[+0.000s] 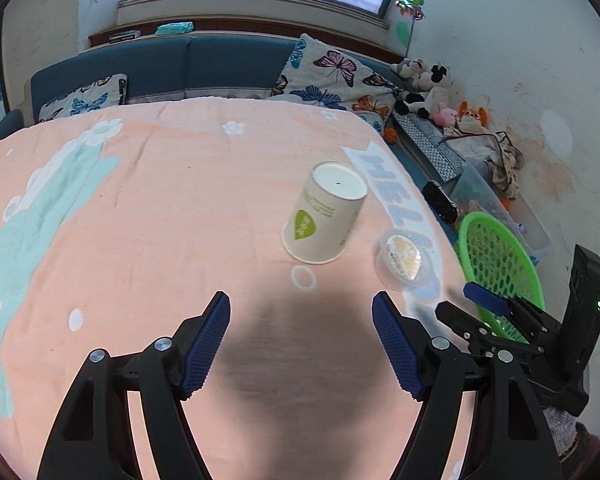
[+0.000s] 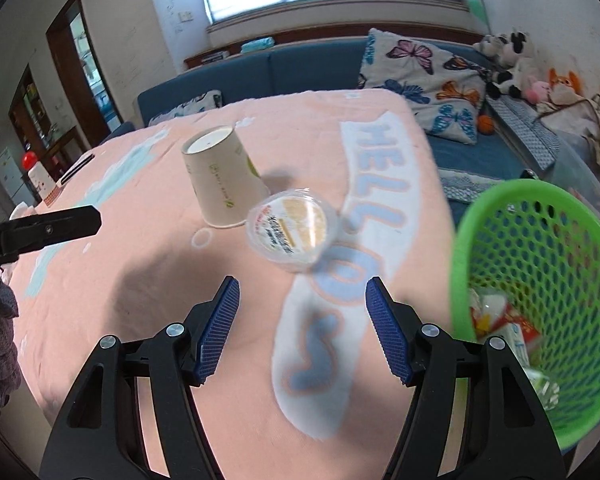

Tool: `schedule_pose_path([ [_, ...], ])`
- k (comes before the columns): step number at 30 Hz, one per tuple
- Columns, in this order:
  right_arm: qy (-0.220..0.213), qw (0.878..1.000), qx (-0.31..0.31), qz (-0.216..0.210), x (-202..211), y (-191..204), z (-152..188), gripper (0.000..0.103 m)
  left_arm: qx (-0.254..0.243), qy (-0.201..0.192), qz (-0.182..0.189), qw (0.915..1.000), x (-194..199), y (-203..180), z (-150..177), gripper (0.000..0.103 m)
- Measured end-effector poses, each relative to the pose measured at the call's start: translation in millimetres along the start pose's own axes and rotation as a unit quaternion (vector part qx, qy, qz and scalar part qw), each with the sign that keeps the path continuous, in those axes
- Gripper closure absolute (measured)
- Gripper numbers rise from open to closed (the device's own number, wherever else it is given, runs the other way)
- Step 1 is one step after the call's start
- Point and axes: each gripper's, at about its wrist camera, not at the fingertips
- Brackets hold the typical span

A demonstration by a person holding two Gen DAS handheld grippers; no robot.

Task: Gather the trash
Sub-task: 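Grasp the clear pudding cup by its rim with the right gripper, then grasp the upside-down paper cup with the left gripper while the right lifts the pudding cup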

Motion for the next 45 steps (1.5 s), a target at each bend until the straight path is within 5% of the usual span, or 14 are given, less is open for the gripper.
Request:
schedule_pose_path([
  [23,0.037,0.999,0.014,0.006,-62,1,-23,0.037,-0.036,0.011,-0.026,0.9989,-31,3,-13,0.032],
  [45,0.011,1.000,0.010,0.024,-35,-6,-20,0.040,-0.065,0.008,-0.014,0.9977,-61,-25,-32,0.026],
])
Point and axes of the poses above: each gripper's, at about its wrist camera, not at the fingertips, and x roughly against the way its jaws point, y to its left, z to its underside, and after that the axes turned 3 degrees about x, right-handed
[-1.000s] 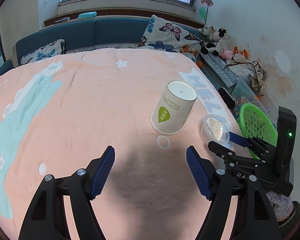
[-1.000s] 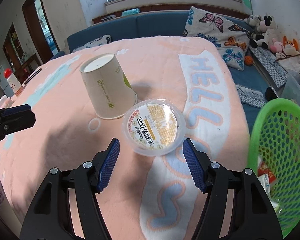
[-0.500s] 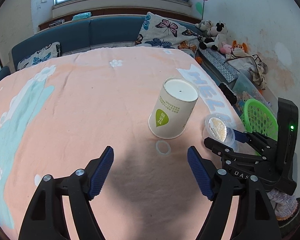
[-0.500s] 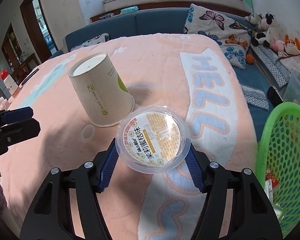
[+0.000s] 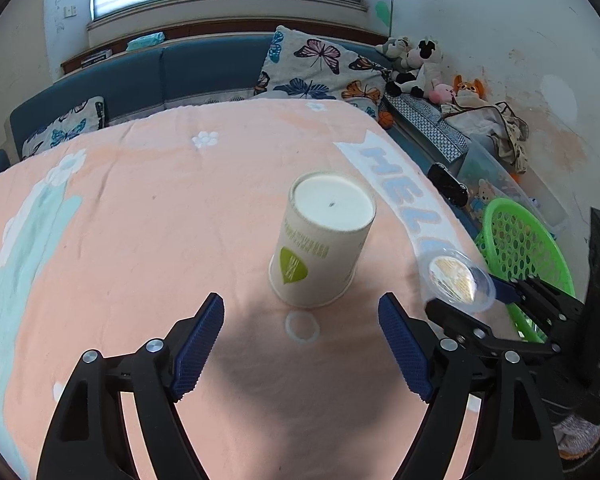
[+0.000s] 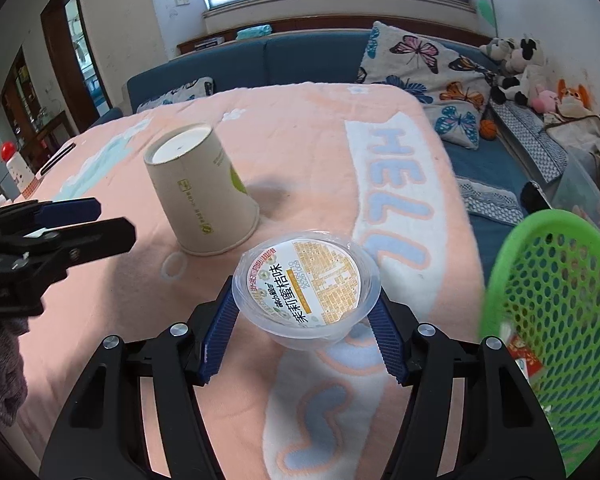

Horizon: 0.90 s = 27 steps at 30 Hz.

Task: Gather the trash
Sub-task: 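Grasp the upside-down paper cup with the left gripper while the right lifts the pudding cup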

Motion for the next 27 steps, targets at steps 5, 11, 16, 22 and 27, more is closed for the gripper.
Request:
schedule_pose_path([
  [5,-0.009,1.000,-0.007,0.006,16,-9,4,0.040,-0.003,0.002,0.010,0.9999,-12,-5,-9,0.026],
  [11,-0.021,1.000,-0.011,0.012,35,-17,7,0.040,-0.007,0.010,0.014,0.9998,-32,-10,-17,0.026],
  [16,-0.029,0.999,-0.014,0.020,49,-23,12,0.040,-0.009,0.014,0.014,0.9998,-46,-13,-23,0.026],
  [22,-0.035,0.999,-0.024,0.033,62,-35,19,0.040,0.007,0.017,0.029,0.9994,-55,-12,-25,0.027],
  [27,-0.038,0.998,-0.034,0.040,70,-45,24,0.040,0.013,0.019,0.030,0.9993,-61,-11,-26,0.031],
])
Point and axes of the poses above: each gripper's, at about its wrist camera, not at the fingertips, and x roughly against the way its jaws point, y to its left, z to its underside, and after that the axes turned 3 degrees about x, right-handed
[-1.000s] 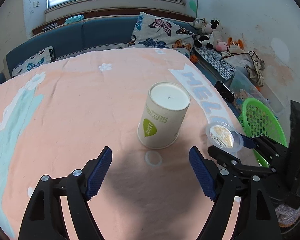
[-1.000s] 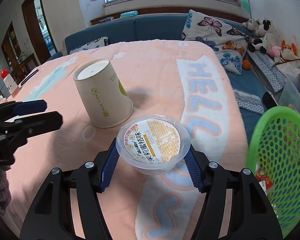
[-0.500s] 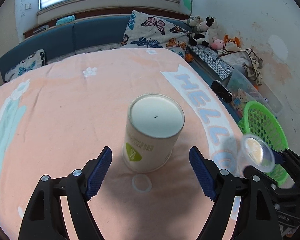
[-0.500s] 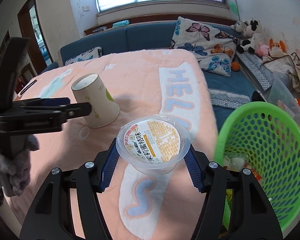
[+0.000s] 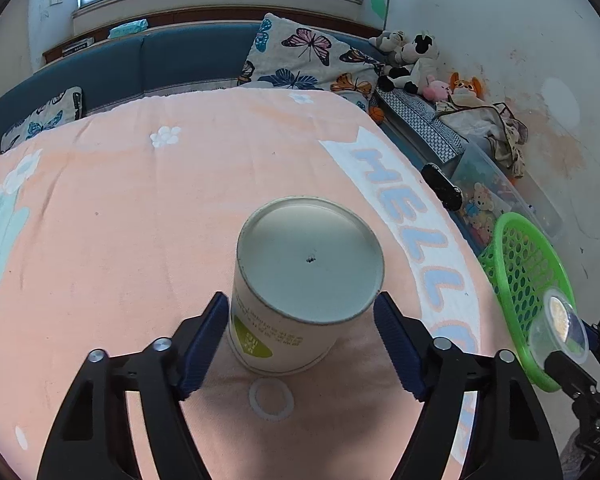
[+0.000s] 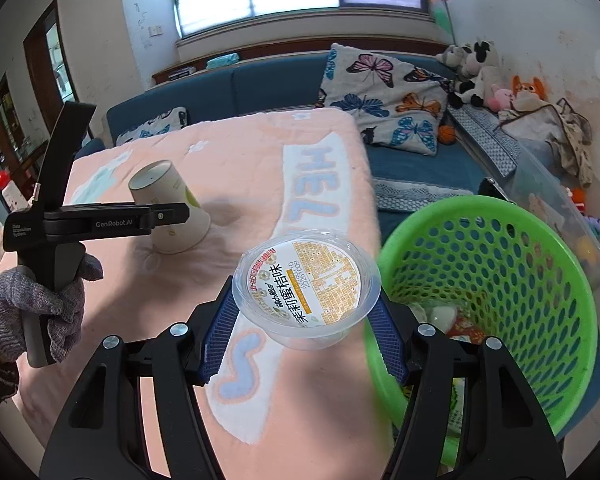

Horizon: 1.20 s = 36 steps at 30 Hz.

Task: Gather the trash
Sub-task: 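Grasp the upside-down paper cup with the left gripper while the right lifts the pudding cup, then release the pudding cup into the green basket with the right gripper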

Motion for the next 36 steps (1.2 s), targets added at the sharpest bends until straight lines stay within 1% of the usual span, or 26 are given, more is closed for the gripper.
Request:
schedule_pose_path([
  [4,-0.001,1.000,-0.005,0.007,5,-6,2,0.040,0.006,0.003,0.001,1.0000,-4,2,0,0.032],
  [5,-0.001,1.000,-0.007,0.008,6,-8,3,0.040,0.007,0.003,0.002,1.0000,-5,2,0,0.034],
  [6,-0.001,1.000,-0.008,0.010,7,-11,4,0.040,0.006,0.003,0.001,1.0000,-5,2,0,0.038],
  [7,-0.001,1.000,-0.010,0.012,7,-13,5,0.040,0.005,0.003,0.001,1.0000,-5,1,0,0.040],
  [13,0.000,0.999,-0.021,0.027,14,-28,10,0.040,0.008,-0.002,0.003,1.0000,-1,0,0,0.041],
  [18,0.001,0.998,-0.037,0.043,20,-49,14,0.040,-0.006,-0.013,0.007,0.9999,12,-7,1,0.042],
  [26,0.009,0.993,-0.071,0.091,31,-98,23,0.040,-0.037,-0.039,0.030,0.9981,45,-32,-1,0.042],
  [33,0.021,0.988,-0.096,0.118,33,-132,35,0.040,-0.063,-0.050,0.051,0.9955,61,-65,0,0.042],
  [36,0.028,0.986,-0.107,0.123,29,-142,39,0.039,-0.068,-0.051,0.061,0.9945,63,-76,1,0.042],
])
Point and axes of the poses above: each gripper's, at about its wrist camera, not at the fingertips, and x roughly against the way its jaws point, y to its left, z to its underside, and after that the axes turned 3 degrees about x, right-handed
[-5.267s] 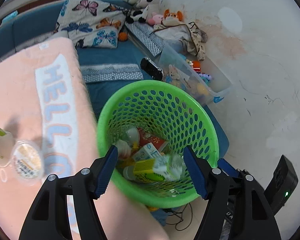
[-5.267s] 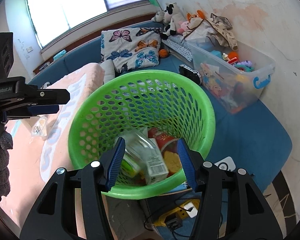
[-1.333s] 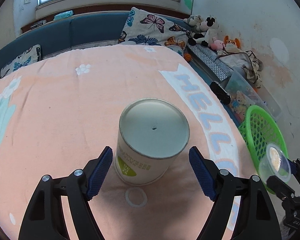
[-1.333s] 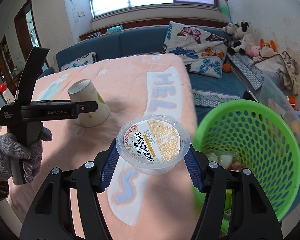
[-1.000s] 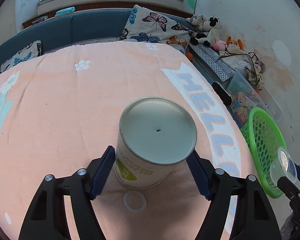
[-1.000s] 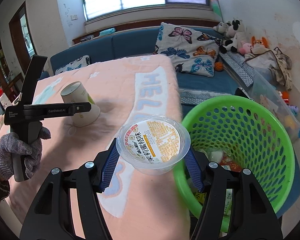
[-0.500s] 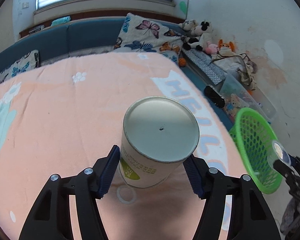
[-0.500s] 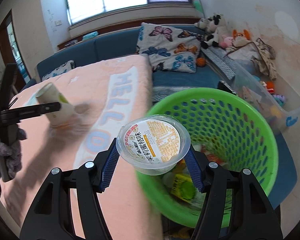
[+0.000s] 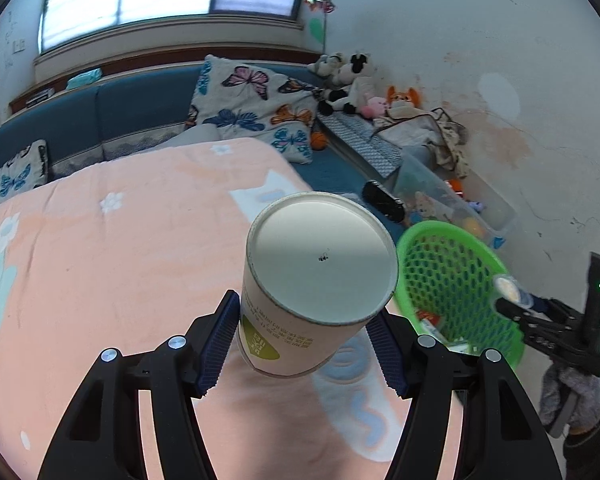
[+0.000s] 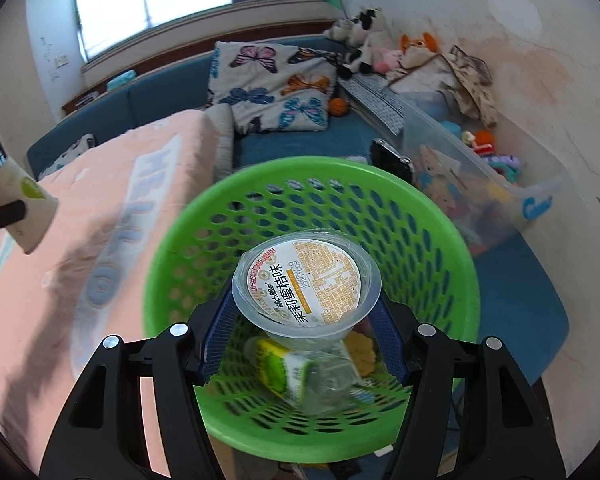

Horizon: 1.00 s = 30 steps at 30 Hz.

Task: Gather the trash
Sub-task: 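Release the pudding cup into the green basket with the right gripper, then release the paper cup into the green basket with the left gripper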

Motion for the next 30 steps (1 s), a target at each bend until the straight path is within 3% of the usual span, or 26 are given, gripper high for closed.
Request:
schedule_pose_path([
  [17,-0.006,0.999,-0.032,-0.009,-2,-24,3,0.034,-0.044,0.006,0.036,0.9984,-9,-65,-3,0.042],
  [20,-0.008,0.999,-0.031,-0.017,0,-27,3,0.029,-0.048,0.010,0.041,0.9980,-14,-75,-3,0.042],
  [30,-0.022,0.999,-0.034,-0.013,10,-33,6,0.029,-0.069,0.022,0.052,0.9960,-24,-103,2,0.042],
])
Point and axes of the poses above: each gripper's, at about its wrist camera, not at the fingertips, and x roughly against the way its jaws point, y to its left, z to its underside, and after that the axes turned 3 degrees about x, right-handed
